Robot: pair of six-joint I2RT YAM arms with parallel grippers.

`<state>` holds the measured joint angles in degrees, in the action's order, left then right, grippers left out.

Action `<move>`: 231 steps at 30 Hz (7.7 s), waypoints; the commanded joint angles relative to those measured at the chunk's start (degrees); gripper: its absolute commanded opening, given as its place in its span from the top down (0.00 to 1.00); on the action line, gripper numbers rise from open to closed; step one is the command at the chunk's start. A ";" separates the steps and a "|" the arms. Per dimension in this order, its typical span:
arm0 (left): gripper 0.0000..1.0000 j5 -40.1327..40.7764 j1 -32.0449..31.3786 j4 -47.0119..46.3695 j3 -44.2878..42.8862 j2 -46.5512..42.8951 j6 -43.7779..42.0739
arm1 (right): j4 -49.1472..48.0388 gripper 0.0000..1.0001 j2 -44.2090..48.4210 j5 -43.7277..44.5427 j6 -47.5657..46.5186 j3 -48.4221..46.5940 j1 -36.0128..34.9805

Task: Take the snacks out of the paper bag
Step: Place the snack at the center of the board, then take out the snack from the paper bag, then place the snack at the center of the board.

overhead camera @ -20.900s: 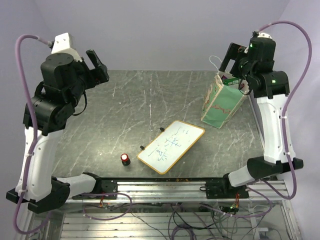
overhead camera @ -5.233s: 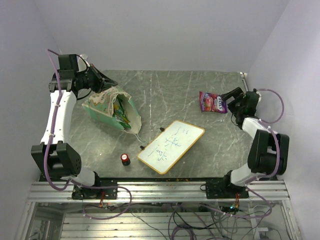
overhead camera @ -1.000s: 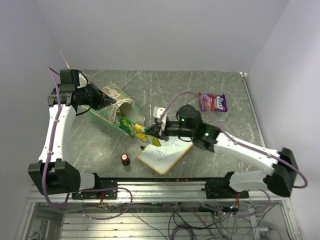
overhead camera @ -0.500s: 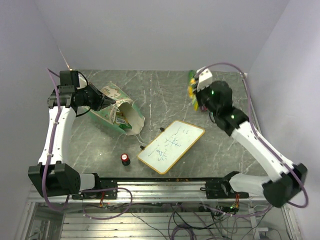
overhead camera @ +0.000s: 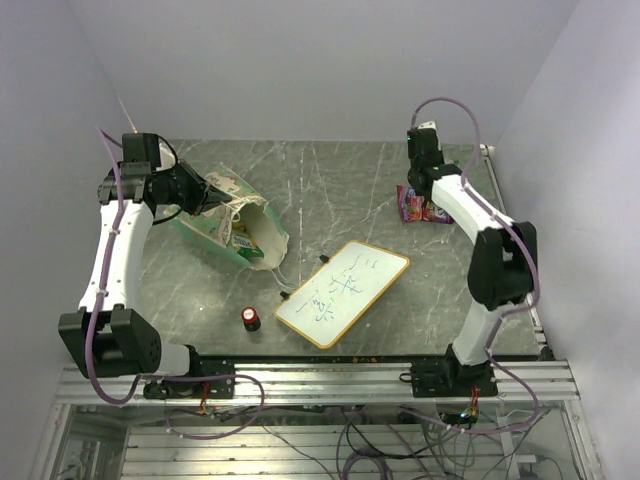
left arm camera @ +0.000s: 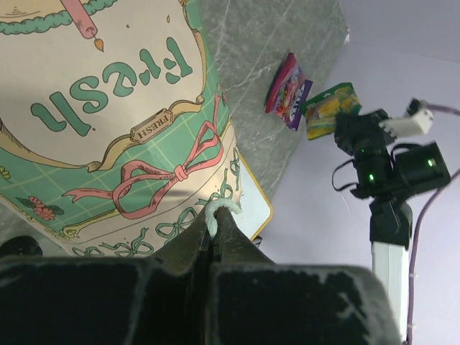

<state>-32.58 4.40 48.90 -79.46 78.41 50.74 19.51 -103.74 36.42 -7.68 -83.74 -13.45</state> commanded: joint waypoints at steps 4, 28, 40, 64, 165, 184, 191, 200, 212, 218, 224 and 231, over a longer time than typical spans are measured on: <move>0.93 -1.29 0.39 -0.38 -0.02 0.00 -2.18 | 4.09 1.00 -12.30 5.93 -0.03 -9.09 -0.56; 0.93 -0.92 0.36 2.48 -2.06 0.94 -6.43 | 1.05 0.06 2.96 -24.10 11.40 -0.22 -5.16; 0.93 1.53 0.33 6.03 -2.64 -0.07 -9.56 | -42.12 0.04 9.34 -60.20 -11.54 24.10 -34.54; 0.93 3.54 -0.10 11.81 -6.16 0.54 -12.09 | -58.33 0.42 -17.22 -55.32 -32.04 15.91 -41.16; 0.93 -1.19 -0.23 0.86 2.66 -1.33 -1.01 | -3.84 1.00 19.79 4.55 -10.48 7.17 -7.94; 0.93 -1.25 -0.33 0.28 -1.47 3.07 -3.68 | -15.54 1.00 2.01 2.91 -13.07 6.88 0.40; 0.93 -0.97 -0.32 1.04 -1.95 4.01 -4.31 | -13.79 1.00 -0.42 -1.19 -6.01 8.59 -0.36; 0.93 -0.88 -0.32 0.17 -1.11 4.32 -3.90 | -12.43 1.00 -4.25 -6.10 -1.44 12.59 -2.19; 0.93 -0.10 -0.29 1.17 -1.45 3.55 -4.63 | -10.37 1.00 -6.01 -13.13 4.00 12.95 -2.17; 0.93 0.12 -0.33 1.99 -1.95 2.88 -5.08 | -10.04 0.76 -4.79 -16.73 5.00 12.47 -2.24; 0.93 -0.78 -0.32 0.23 -0.37 1.60 -5.07 | -9.14 0.40 2.90 -21.73 4.52 11.47 -2.19; 0.93 -1.50 -0.34 -0.99 0.75 1.21 -4.25 | -11.32 0.32 12.68 -47.43 9.44 14.25 -5.32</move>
<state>-32.84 4.23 49.89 -79.15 80.88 46.70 11.03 -96.16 6.87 -2.04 -70.30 -15.73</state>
